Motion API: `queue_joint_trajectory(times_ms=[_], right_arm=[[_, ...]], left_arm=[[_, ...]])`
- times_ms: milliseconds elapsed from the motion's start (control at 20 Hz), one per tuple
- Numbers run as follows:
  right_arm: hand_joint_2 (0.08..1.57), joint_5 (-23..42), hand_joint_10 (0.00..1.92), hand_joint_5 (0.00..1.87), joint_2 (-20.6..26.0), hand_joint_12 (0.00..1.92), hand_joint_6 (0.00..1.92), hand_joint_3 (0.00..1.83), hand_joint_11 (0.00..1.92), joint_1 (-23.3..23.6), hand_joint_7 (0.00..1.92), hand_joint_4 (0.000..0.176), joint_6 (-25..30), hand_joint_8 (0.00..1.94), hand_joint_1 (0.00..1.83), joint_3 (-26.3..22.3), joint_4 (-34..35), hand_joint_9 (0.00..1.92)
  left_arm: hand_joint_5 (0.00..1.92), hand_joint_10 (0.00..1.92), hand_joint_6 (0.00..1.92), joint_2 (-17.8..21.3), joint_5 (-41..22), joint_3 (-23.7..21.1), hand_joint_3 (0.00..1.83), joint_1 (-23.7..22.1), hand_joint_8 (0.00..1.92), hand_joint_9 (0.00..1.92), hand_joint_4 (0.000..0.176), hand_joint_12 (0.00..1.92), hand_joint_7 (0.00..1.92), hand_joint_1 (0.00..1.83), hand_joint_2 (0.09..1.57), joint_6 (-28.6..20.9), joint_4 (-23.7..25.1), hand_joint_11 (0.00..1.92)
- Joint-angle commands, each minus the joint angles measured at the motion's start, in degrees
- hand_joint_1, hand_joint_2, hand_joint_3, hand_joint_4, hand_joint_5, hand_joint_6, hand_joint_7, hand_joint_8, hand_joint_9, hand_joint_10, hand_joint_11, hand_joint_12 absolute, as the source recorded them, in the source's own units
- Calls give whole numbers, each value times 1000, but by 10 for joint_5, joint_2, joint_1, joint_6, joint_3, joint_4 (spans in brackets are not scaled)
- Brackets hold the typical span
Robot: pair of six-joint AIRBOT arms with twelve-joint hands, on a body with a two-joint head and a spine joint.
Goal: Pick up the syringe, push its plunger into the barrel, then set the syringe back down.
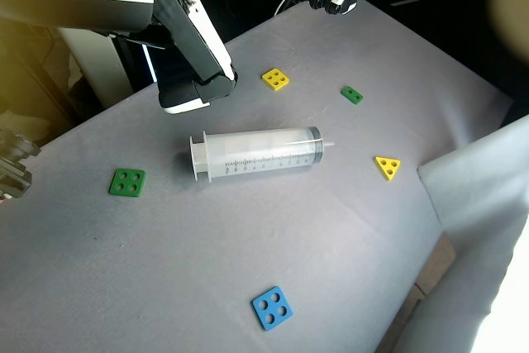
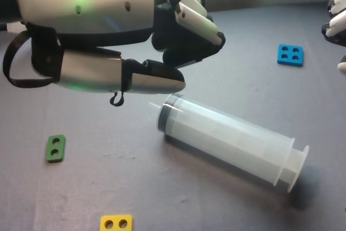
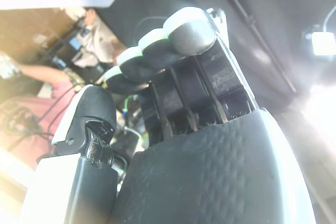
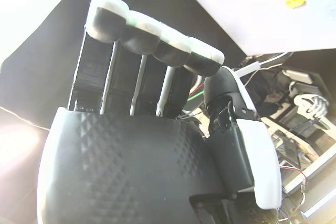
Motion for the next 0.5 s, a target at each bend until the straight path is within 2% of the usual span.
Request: queue_joint_trajectory(times_ms=[0, 450], right_arm=[[1569, 17, 1921, 997, 0, 1921, 1921, 3, 887, 8, 1005, 0, -1, 1941, 141, -2, 33, 956], [1558, 20, 1921, 976, 0, 1921, 1921, 0, 873, 6, 986, 0, -2, 1941, 153, -6, 25, 941]], left_arm=[[652, 1921, 1921, 0, -11, -5, 95, -8, 1921, 768, 0, 1921, 775, 341, 1571, 1, -42, 851], [614, 1921, 1921, 0, 0, -12, 108, -11, 1921, 769, 0, 1921, 756, 273, 1571, 1, -52, 852]])
